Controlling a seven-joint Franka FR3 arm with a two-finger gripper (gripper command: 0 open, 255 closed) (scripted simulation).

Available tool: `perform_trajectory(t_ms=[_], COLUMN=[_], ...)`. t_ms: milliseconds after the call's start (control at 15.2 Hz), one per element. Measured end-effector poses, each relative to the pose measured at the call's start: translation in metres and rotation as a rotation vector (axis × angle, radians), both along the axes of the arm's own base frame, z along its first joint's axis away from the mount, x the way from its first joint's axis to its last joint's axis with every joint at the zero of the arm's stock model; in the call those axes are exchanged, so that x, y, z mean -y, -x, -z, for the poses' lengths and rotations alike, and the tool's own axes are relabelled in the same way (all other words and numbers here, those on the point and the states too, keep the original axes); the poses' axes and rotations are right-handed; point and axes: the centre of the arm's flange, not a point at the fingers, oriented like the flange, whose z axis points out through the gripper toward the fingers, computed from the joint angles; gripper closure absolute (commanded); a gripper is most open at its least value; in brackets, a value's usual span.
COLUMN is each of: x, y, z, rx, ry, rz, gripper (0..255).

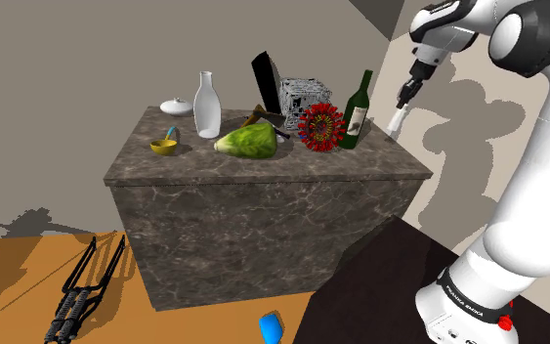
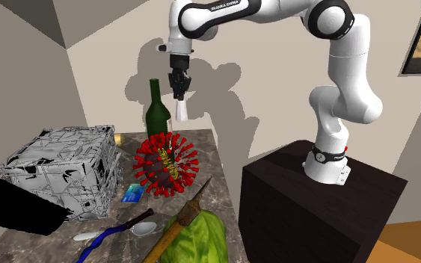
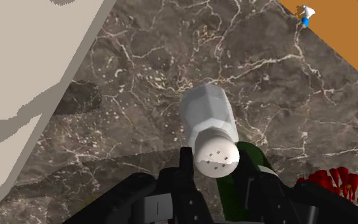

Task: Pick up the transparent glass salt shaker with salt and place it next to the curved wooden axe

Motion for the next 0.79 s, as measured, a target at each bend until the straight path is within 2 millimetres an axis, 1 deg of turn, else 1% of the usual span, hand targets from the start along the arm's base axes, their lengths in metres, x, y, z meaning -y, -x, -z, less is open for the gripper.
perform_trajectory(t_ms=[792], x=[0.000], y=[0.000], z=[-0.064], rx=[0.000], ry=[0.000], rz=[0.000], gripper=[255])
